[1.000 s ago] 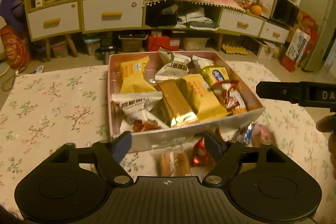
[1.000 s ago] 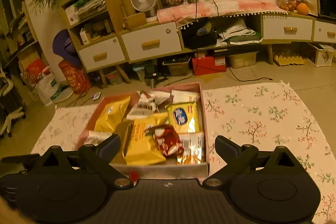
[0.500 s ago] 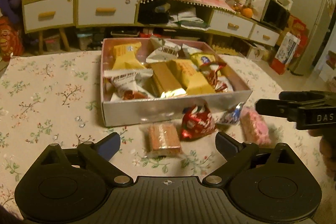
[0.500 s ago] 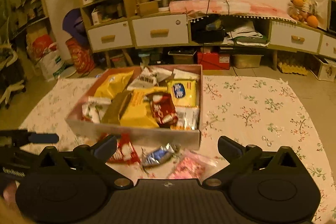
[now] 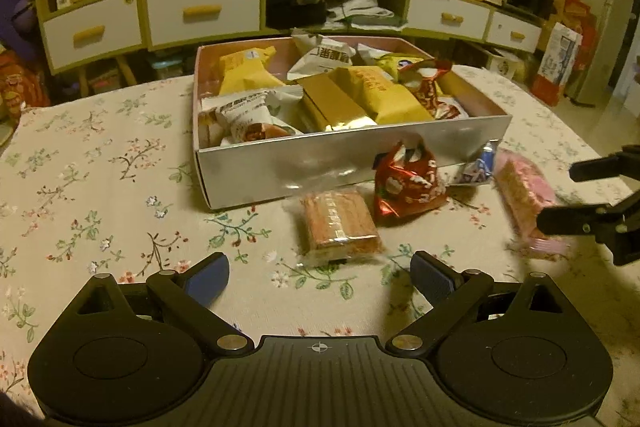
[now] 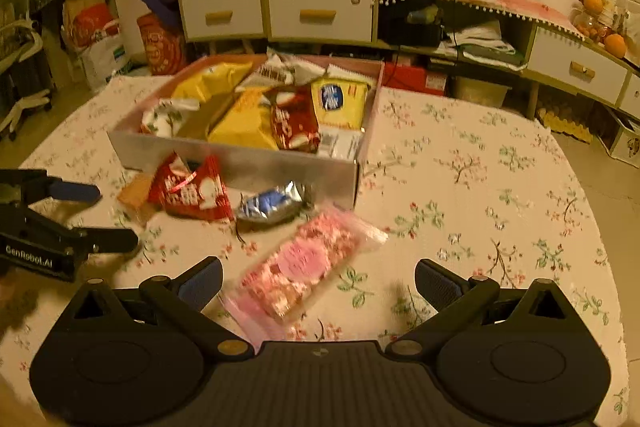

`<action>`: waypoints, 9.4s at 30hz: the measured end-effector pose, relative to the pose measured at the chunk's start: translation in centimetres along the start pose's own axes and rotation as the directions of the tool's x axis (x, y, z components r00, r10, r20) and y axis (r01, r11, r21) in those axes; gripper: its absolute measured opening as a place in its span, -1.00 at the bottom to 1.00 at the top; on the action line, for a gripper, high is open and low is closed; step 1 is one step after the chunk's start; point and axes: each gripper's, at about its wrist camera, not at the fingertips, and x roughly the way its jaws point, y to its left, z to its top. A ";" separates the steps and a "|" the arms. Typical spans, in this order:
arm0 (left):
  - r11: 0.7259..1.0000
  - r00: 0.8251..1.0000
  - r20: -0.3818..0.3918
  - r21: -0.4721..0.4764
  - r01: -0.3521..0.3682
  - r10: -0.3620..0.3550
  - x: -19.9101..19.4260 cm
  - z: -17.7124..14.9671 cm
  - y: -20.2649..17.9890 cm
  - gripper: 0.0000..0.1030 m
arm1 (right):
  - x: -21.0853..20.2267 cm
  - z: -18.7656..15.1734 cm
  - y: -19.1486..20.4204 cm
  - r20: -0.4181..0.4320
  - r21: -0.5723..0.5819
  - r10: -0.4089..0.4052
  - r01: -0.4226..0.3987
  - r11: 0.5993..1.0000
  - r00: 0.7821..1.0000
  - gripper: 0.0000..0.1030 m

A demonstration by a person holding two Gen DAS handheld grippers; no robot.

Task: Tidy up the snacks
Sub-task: 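Grasp the pink candy pack with the right tool while the left tool grasps the wafer, then lower the pink pack and wafer into the box and open both tools, then grasp the silver-blue candy with the right tool while the left tool grasps a red candy bag, then lower both candies into the box and open both tools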

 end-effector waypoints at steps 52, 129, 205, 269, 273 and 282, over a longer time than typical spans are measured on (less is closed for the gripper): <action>0.994 0.998 0.030 -0.096 -0.059 0.062 -3.1 1.8 1.5 -0.38 | 0.0 1.3 -0.6 -0.019 0.118 -0.053 0.055 0.991 0.998 -1.00; 0.998 0.992 0.114 -0.039 -0.050 0.054 3.0 11.4 -0.7 0.56 | 3.5 10.5 -1.4 0.144 0.204 0.028 -0.057 0.977 0.989 0.09; 0.989 0.994 0.048 -0.110 0.098 -0.093 -1.1 4.2 -1.8 -0.29 | 1.5 2.3 1.3 0.012 0.003 0.128 -0.128 0.992 0.992 -1.00; 0.985 0.997 0.068 -0.168 0.033 -0.022 2.9 11.3 0.1 0.38 | 5.2 12.6 -0.3 0.066 0.128 0.084 -0.091 0.987 0.994 -0.55; 0.988 0.998 0.068 -0.155 0.025 -0.015 2.2 11.1 -0.2 0.57 | 4.7 12.7 -0.3 0.079 0.132 0.077 -0.087 0.987 0.994 -0.32; 0.988 0.998 0.055 -0.157 -0.010 0.019 0.0 10.3 -0.4 0.84 | 2.7 12.0 -1.0 0.100 0.157 0.039 -0.055 0.986 0.994 0.11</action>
